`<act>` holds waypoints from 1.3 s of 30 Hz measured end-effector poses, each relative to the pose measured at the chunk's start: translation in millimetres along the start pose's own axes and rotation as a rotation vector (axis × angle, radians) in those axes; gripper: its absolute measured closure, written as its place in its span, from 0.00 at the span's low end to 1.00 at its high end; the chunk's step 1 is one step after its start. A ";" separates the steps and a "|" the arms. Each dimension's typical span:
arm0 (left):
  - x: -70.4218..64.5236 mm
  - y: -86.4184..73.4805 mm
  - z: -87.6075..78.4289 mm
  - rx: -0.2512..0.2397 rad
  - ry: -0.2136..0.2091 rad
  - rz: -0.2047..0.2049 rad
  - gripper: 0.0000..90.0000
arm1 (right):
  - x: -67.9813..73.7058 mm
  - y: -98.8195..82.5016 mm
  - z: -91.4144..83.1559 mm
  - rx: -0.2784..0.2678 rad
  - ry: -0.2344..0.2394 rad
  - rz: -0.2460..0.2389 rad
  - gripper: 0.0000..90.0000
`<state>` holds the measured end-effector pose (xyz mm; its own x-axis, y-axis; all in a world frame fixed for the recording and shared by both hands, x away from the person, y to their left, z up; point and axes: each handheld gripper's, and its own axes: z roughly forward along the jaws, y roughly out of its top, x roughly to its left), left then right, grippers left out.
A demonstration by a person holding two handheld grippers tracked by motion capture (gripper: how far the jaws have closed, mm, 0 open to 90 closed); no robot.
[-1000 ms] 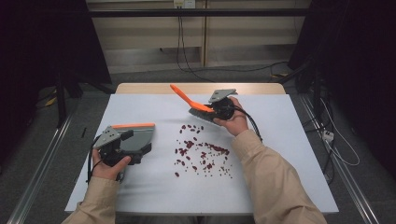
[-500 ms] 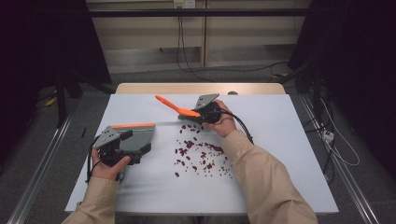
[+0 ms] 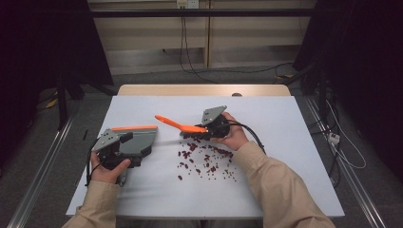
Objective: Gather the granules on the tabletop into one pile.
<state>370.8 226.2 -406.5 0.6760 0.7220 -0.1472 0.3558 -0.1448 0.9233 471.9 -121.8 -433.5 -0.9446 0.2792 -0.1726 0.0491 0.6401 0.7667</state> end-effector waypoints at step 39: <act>3.3 -0.3 -3.1 -0.004 -0.004 -0.002 0.05 | 17.3 9.8 11.6 -0.066 0.061 -0.017 0.79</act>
<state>371.0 230.7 -406.1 0.6780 0.7194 -0.1510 0.3550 -0.1405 0.9243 459.8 -102.5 -436.2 -0.9633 0.2229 -0.1493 0.0132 0.5951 0.8036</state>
